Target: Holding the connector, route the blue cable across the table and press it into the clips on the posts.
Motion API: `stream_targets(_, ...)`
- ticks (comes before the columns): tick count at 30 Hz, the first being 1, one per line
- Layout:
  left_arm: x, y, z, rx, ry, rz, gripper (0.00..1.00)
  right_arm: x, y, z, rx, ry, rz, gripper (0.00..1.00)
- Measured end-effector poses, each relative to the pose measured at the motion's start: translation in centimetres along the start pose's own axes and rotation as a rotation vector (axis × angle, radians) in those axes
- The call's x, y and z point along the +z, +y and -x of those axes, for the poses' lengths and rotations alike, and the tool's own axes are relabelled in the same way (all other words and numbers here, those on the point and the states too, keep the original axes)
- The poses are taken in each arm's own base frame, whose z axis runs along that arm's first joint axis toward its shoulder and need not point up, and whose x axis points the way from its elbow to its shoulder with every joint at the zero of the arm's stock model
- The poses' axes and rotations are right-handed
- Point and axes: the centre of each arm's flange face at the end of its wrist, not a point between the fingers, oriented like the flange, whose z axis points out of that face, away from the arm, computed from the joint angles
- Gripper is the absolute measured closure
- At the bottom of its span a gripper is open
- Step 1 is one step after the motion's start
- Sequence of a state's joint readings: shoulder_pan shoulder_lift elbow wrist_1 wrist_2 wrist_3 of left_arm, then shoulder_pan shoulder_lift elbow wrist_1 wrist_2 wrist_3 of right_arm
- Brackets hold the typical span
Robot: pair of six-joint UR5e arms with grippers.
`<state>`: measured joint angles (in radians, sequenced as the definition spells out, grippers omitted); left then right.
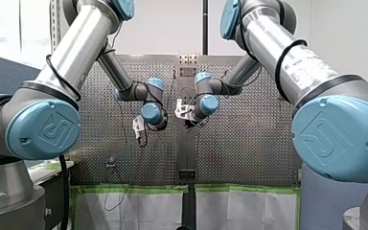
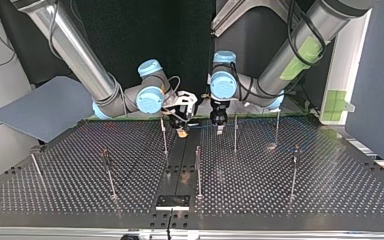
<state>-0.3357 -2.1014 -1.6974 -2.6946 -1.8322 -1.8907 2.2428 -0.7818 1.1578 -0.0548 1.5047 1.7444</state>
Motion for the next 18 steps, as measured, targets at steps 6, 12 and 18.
stream_targets(6, -0.06, -0.08, -0.03, 0.002, 0.001, -0.001, 0.63, 0.06, -0.12, -0.22, 0.0, 0.002, -0.012, 1.0)
stream_targets(12, -0.19, -0.26, -0.09, 0.006, 0.002, -0.001, 0.98, 0.1, -0.16, -0.4, 0.0, 0.006, -0.014, 1.0)
stream_targets(18, -0.18, -0.16, -0.02, 0.016, -0.005, 0.013, 1.0, 0.12, -0.11, -0.45, 0.004, 0.007, -0.014, 1.0)
